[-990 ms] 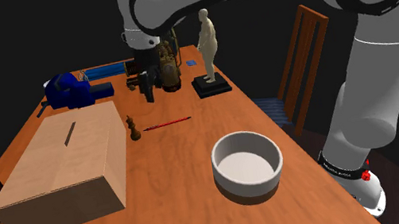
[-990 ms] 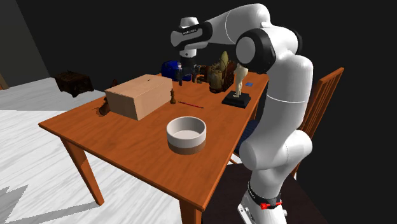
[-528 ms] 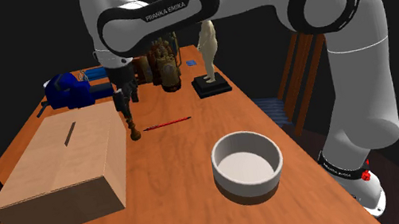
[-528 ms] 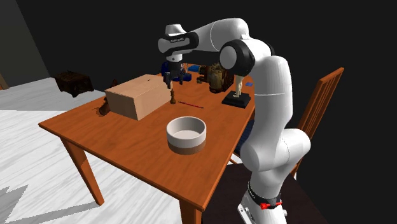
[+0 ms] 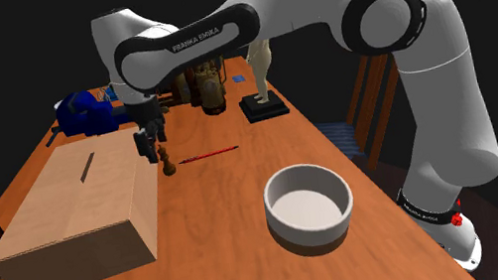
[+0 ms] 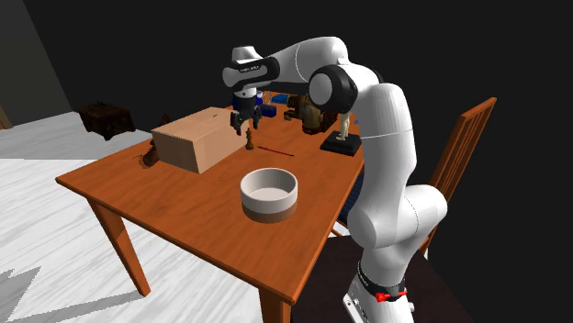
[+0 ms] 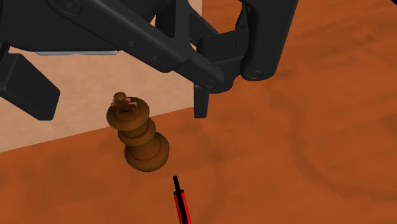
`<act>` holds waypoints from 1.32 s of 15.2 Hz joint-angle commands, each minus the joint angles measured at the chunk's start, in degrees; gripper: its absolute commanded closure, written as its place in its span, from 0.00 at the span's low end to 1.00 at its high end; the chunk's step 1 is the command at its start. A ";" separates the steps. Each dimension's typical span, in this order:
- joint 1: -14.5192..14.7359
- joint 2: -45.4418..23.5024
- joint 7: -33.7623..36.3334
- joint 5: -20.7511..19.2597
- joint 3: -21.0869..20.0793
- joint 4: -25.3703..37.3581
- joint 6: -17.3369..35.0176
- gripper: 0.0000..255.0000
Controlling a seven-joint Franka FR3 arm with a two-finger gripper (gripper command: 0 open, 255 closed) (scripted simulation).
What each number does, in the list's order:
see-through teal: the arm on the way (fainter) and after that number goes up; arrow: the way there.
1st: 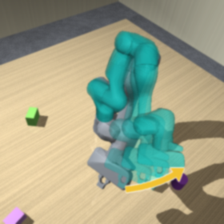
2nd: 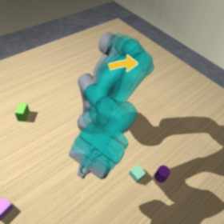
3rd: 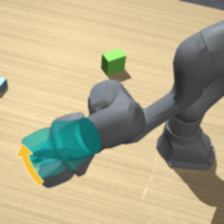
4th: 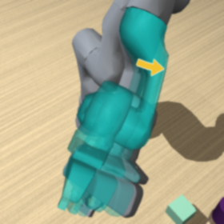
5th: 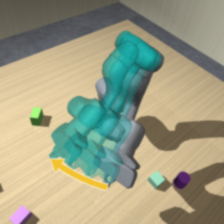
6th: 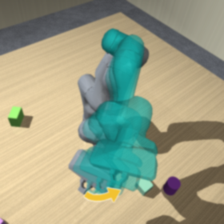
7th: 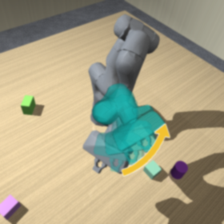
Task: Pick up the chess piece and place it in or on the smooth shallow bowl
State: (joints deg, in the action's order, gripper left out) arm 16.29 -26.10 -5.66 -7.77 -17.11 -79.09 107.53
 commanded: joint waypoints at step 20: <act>-0.09 -0.25 -0.04 -0.08 0.07 -0.77 1.04 1.00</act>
State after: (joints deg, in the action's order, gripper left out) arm 16.17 -26.38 -5.69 -7.86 -17.03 -80.21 108.95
